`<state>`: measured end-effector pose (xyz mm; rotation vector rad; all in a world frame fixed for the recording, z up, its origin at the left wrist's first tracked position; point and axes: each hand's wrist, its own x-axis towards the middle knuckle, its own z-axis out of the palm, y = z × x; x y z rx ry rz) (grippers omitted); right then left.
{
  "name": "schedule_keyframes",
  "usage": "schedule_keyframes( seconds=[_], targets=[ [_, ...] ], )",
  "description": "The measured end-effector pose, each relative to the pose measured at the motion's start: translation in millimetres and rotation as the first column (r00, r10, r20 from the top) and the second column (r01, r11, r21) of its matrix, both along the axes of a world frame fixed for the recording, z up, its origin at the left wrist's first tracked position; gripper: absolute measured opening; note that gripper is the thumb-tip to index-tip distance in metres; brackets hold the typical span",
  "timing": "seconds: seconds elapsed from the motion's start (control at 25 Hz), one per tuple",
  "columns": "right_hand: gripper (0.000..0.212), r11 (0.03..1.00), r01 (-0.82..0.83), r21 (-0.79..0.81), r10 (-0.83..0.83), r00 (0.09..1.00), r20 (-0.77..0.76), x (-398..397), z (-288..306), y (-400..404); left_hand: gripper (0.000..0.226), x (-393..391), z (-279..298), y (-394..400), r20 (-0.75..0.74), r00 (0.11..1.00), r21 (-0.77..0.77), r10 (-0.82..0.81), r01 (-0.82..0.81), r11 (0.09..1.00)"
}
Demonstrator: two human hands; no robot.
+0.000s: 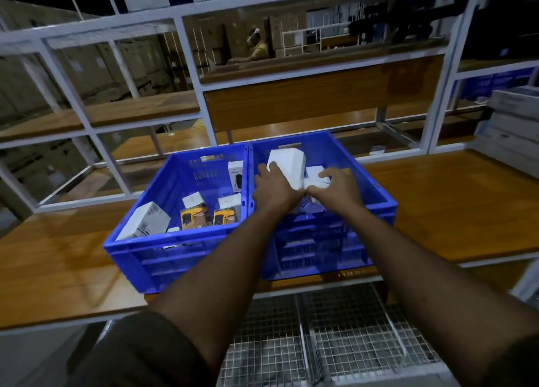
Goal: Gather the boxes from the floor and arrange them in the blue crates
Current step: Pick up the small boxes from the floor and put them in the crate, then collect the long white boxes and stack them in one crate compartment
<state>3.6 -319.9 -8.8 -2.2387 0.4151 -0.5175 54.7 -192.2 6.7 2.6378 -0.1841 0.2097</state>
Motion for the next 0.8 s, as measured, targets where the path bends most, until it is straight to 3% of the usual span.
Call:
schedule_keyframes(
  seconds=[0.12,0.2,0.36,0.44,0.6,0.8],
  targets=[
    [0.051,0.979,-0.066,-0.191,0.033,0.984,-0.174,16.0,-13.9,-8.1,0.102,12.5,-18.1,-6.6,-0.188,0.981,0.154,0.044,-0.015,0.988],
    [0.039,0.952,-0.112,-0.286,0.033,0.963,-0.267,27.3,-22.1,-8.7,0.09,18.6,-32.3,-5.9,-0.315,0.947,0.25,0.066,0.015,0.968],
    [0.03,0.952,-0.152,-0.267,0.029,0.909,-0.415,38.7,-25.9,-8.0,0.047,19.0,-37.2,-1.6,-0.277,0.961,0.206,0.003,0.056,0.977],
    [0.025,0.957,-0.103,-0.27,-0.01,0.923,-0.385,39.4,-28.7,-7.8,0.034,16.7,-35.8,2.3,-0.218,0.976,0.157,-0.009,0.044,0.987],
    [0.024,0.96,-0.028,-0.278,-0.039,0.972,-0.231,33.5,-30.1,-2.2,0.031,8.4,-38.0,13.6,-0.061,0.998,0.024,-0.03,0.032,0.999],
    [0.024,0.987,-0.128,-0.095,0.13,0.991,0.019,26.4,-25.9,24.9,0.024,-5.4,-29.8,36.3,0.164,0.985,-0.152,0.057,-0.032,0.988]
  ],
)
